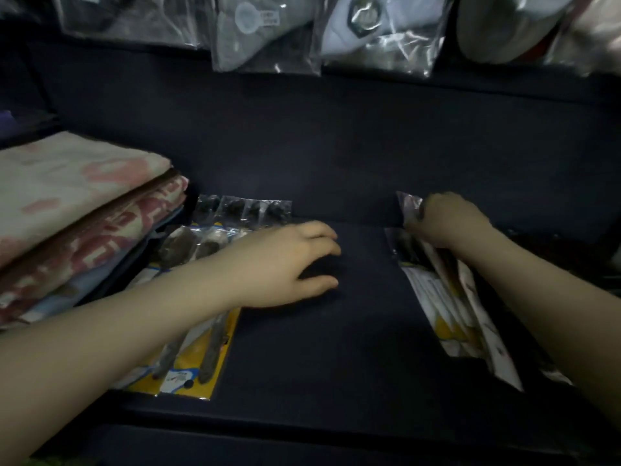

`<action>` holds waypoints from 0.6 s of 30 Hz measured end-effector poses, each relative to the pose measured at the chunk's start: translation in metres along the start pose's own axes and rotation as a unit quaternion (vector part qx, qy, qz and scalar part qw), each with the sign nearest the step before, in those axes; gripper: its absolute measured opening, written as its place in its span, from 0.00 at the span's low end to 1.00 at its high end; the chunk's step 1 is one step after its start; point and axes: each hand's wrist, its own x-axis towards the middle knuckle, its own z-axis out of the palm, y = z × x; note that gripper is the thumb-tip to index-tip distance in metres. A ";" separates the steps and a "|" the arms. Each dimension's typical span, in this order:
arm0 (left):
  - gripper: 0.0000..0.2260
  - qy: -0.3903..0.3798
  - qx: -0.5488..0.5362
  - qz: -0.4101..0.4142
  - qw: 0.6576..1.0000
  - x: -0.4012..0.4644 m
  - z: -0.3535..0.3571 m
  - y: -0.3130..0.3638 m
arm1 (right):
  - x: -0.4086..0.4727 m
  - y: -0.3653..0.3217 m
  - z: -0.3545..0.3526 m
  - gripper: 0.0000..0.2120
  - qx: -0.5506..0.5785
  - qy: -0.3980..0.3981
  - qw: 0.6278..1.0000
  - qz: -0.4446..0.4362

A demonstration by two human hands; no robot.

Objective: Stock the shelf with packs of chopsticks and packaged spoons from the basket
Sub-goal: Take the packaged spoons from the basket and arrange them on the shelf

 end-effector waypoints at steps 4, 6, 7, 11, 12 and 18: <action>0.22 0.010 -0.048 0.002 0.999 0.023 0.010 0.016 | -0.011 0.021 0.006 0.30 0.015 -0.077 0.997 -0.016; 0.20 0.020 -0.074 -0.006 0.997 0.031 0.016 0.022 | -0.013 0.025 0.006 0.32 0.038 -0.083 0.995 -0.030; 0.18 0.024 -0.080 -0.014 0.996 0.035 0.019 0.024 | -0.014 0.026 0.004 0.29 0.049 -0.082 0.995 -0.034; 0.14 0.036 -0.113 -0.053 0.991 0.046 0.027 0.034 | -0.025 0.032 -0.005 0.17 0.131 -0.089 0.985 -0.061; 0.14 0.042 -0.121 -0.062 0.990 0.048 0.029 0.037 | -0.027 0.035 -0.006 0.18 0.154 -0.109 0.980 -0.066; 0.17 0.062 -0.121 -0.080 0.987 0.049 0.038 0.061 | -0.052 0.037 -0.013 0.19 -0.032 -0.199 0.972 -0.121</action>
